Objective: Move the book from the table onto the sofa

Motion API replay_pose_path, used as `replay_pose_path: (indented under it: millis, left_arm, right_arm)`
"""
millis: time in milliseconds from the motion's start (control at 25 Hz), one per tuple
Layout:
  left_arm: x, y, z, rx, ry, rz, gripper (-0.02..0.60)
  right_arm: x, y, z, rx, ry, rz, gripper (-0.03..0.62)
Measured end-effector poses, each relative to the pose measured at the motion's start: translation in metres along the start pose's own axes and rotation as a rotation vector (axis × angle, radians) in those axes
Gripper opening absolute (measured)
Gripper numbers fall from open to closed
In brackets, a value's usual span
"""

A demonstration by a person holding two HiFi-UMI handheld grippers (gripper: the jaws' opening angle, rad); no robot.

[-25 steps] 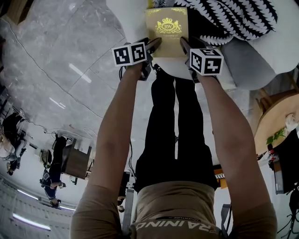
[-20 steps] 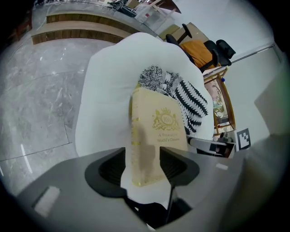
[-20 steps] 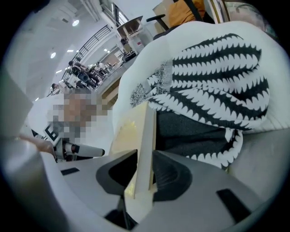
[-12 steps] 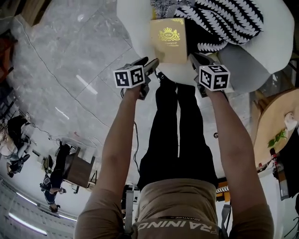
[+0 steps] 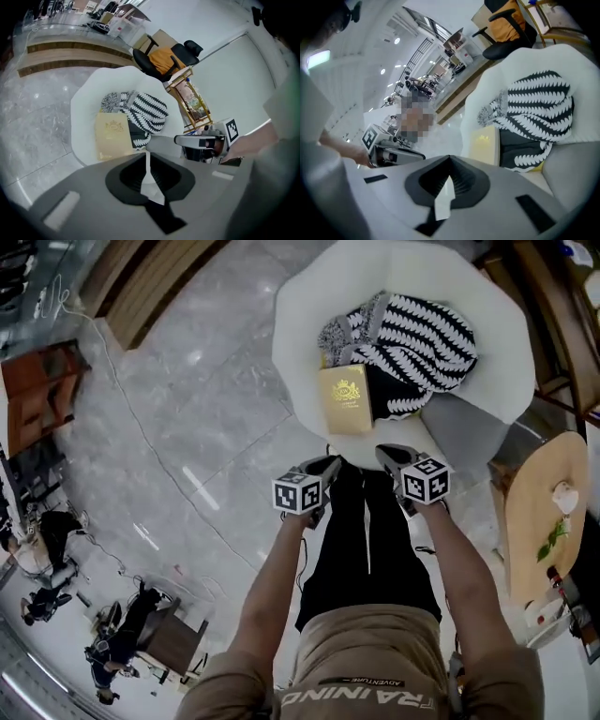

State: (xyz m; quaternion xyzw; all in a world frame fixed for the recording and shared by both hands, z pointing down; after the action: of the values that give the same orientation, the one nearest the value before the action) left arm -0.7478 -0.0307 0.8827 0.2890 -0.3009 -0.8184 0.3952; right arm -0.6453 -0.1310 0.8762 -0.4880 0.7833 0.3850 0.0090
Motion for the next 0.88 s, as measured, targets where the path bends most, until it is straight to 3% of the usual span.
replay_pose_path:
  millis: [80,200,400,560,880]
  left_arm:
    - [0.002,-0.023,-0.022,0.004,0.035,-0.017,0.009]
    - [0.004,-0.053,-0.056,-0.009,0.068,-0.039,0.006]
    - [0.026,-0.101,-0.120,-0.040,0.160,-0.079,0.006]
    - [0.063,-0.161,-0.168,-0.079,0.200,-0.202,0.006]
    - [0.150,-0.241,-0.222,-0.034,0.428,-0.442,0.006]
  right_arm:
    - [0.005,-0.023,0.021,0.028,-0.016,-0.023,0.005]
    - [0.019,-0.062,0.050,0.061,-0.012,-0.078,0.005]
    - [0.069,-0.124,0.101,0.106,-0.130,-0.188,0.005]
    - [0.115,-0.164,0.163,0.099,-0.137,-0.297,0.005]
    - [0.215,-0.212,0.237,0.023,-0.426,-0.459,0.005]
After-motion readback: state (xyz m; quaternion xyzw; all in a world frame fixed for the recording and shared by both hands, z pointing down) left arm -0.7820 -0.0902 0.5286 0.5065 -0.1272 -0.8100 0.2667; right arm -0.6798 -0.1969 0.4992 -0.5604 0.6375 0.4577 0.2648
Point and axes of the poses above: the fingertips, and each gripper's own axes: y forward along the fingers, z to its left, x out of its top, the point moved 3 cm from there along -y, backward along the fingers
